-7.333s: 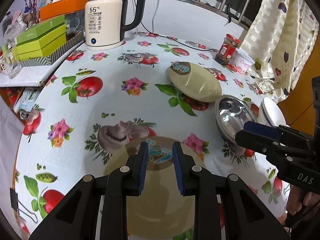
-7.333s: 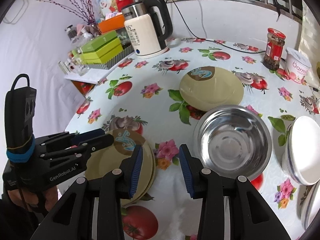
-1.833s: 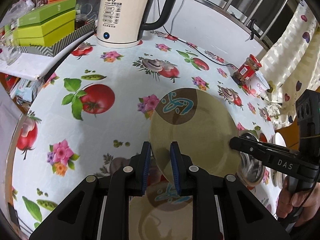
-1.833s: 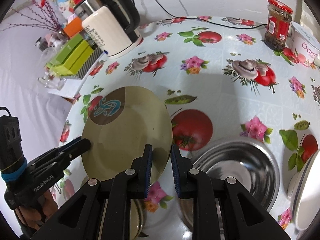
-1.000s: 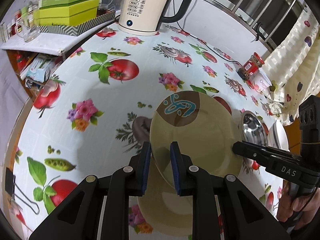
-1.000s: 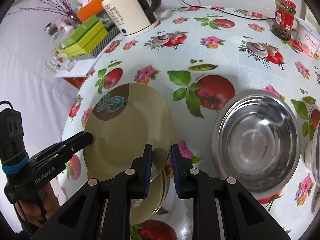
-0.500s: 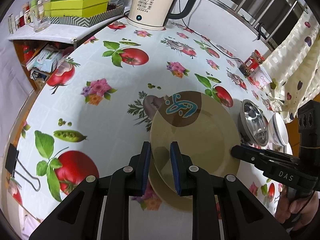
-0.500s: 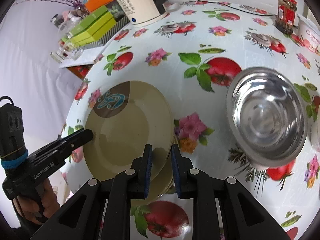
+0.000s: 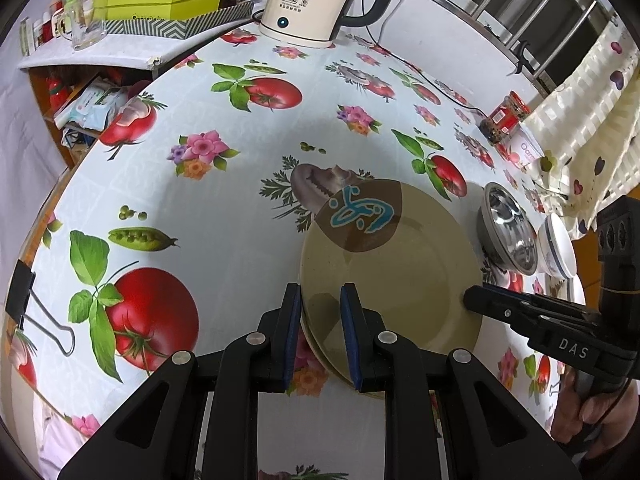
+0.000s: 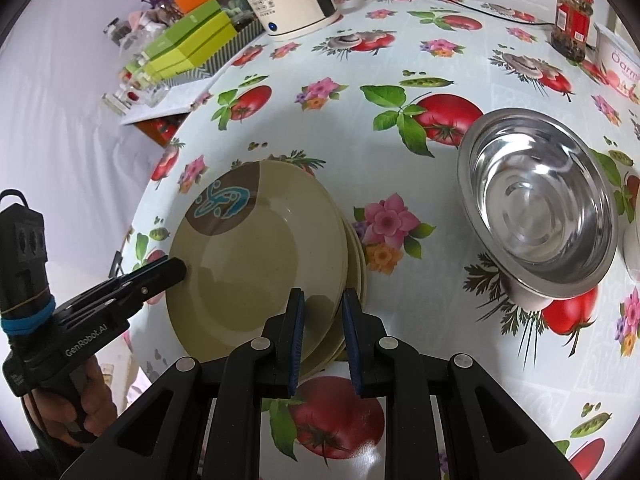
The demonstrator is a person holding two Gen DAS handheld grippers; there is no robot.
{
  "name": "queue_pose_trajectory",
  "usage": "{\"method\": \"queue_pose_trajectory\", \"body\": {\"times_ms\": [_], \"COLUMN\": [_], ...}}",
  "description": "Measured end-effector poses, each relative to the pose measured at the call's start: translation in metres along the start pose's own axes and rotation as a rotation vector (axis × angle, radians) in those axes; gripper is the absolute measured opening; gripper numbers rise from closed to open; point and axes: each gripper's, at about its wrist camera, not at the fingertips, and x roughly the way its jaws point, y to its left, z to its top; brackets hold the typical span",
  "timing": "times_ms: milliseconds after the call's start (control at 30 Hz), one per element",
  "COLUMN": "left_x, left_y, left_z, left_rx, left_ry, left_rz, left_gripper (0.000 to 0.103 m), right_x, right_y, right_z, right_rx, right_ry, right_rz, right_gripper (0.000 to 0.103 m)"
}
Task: Organize plates and bowls
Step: 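Lower the beige plate onto the beige plate stack with the left gripper and open it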
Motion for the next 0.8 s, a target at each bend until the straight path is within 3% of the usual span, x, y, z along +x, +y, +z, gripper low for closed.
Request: {"method": "queue_pose_trajectory", "body": {"times_ms": [800], "left_x": [0.0038], "left_y": [-0.0021], "left_z": [-0.0052], "left_rx": [0.007], "left_ry": [0.014], "left_rz": [0.001], "left_gripper": [0.021], "right_x": [0.0022], "right_y": [0.0026], "right_z": [-0.0040], "right_rx": [-0.032], "right_ry": [0.007], "right_rz": [-0.042], "right_gripper": [0.022]}}
